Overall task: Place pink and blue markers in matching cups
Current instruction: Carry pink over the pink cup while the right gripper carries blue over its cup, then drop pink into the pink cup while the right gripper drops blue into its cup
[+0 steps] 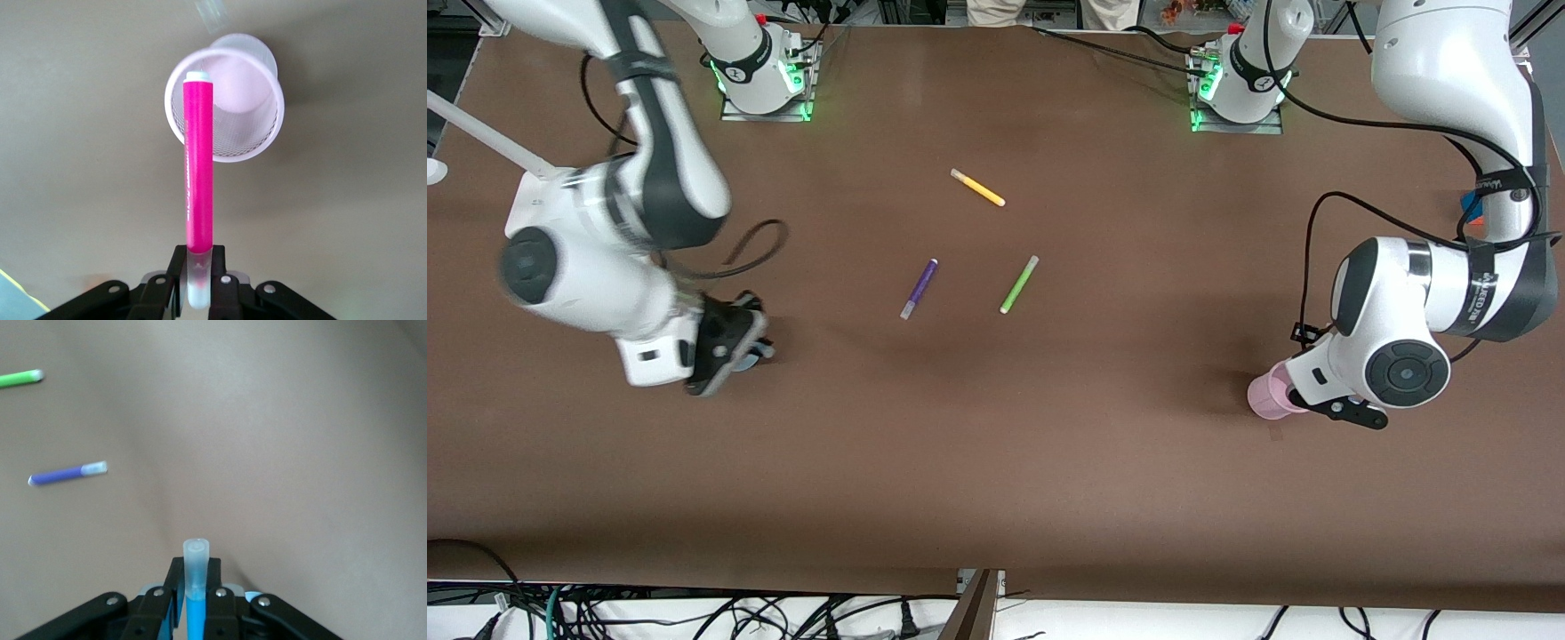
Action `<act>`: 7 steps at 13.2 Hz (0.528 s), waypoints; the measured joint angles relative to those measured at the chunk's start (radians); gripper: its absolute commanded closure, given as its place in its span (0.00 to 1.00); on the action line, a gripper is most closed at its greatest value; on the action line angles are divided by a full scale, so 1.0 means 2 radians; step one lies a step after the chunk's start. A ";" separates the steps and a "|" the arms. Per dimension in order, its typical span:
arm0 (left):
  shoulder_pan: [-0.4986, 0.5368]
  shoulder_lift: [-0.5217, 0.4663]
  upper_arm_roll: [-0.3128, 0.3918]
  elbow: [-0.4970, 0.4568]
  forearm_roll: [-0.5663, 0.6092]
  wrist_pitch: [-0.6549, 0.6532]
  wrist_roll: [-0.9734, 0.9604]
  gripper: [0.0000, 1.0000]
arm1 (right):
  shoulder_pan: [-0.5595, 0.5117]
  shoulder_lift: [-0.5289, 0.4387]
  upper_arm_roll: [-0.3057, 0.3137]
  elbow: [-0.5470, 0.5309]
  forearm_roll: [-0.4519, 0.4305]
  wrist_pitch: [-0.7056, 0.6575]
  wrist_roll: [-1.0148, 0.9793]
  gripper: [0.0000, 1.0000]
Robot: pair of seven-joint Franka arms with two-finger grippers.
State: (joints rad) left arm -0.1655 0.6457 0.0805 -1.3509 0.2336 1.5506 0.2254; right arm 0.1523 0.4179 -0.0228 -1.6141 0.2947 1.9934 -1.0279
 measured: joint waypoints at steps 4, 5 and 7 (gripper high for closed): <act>0.005 0.029 0.000 0.000 0.003 0.001 0.038 0.89 | -0.062 0.010 0.000 -0.005 0.090 -0.021 -0.200 1.00; 0.005 0.032 -0.001 0.000 0.010 0.001 0.039 0.38 | -0.071 0.014 0.000 -0.008 0.113 -0.028 -0.239 1.00; 0.003 0.034 -0.001 0.000 0.017 0.002 0.040 0.00 | -0.086 0.027 0.000 -0.012 0.156 -0.041 -0.309 1.00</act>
State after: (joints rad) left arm -0.1585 0.7141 0.0780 -1.3509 0.2671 1.5537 0.3060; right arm -0.0195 0.4727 -0.0235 -1.6375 0.6059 1.9122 -1.6465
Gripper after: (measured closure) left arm 0.758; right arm 0.837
